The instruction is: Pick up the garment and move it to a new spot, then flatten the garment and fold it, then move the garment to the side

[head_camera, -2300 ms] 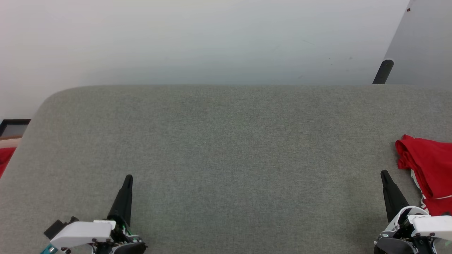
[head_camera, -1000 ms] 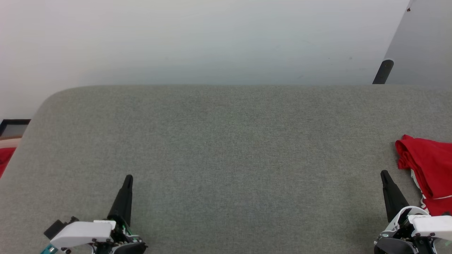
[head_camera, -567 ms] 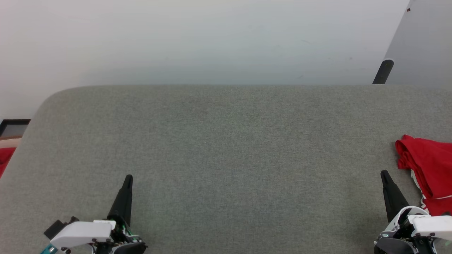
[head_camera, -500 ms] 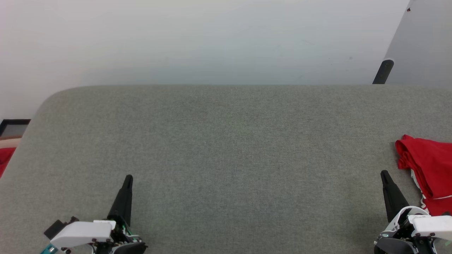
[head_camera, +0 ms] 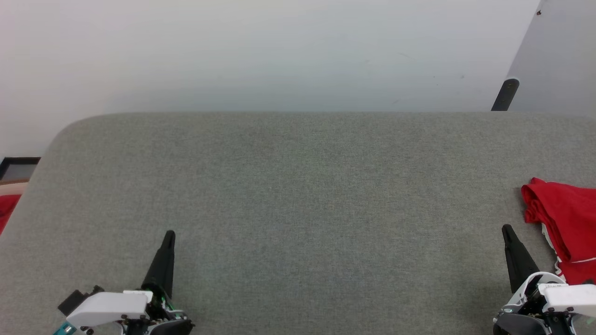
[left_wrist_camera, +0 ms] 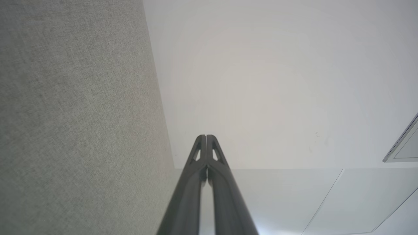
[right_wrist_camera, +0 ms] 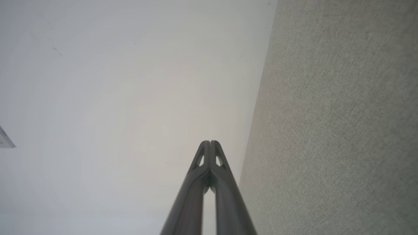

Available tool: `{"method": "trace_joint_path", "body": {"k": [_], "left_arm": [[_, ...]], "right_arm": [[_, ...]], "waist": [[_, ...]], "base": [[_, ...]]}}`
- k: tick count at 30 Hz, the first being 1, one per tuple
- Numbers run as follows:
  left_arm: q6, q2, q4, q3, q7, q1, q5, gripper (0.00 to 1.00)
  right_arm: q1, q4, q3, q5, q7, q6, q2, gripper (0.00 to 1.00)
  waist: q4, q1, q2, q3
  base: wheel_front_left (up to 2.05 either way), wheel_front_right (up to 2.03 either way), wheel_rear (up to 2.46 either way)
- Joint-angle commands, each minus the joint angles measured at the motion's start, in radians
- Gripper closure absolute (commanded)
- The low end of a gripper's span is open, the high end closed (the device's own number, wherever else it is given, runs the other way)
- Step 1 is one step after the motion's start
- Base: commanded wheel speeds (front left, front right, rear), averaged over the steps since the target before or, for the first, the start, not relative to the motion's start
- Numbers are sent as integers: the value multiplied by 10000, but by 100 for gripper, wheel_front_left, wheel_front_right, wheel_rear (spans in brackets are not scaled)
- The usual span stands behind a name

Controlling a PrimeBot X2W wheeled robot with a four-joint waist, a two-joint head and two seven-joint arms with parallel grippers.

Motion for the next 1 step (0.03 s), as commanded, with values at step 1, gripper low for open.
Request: {"method": "trace_joint_path", "body": {"k": [1], "left_arm": [[-36, -16, 10, 33, 22, -99, 24, 100]], "right_arm": [[-29, 3, -3, 11, 10, 4, 35, 100]], "waist": [[0, 0, -1, 0]], "base": [[0, 0, 0]]}}
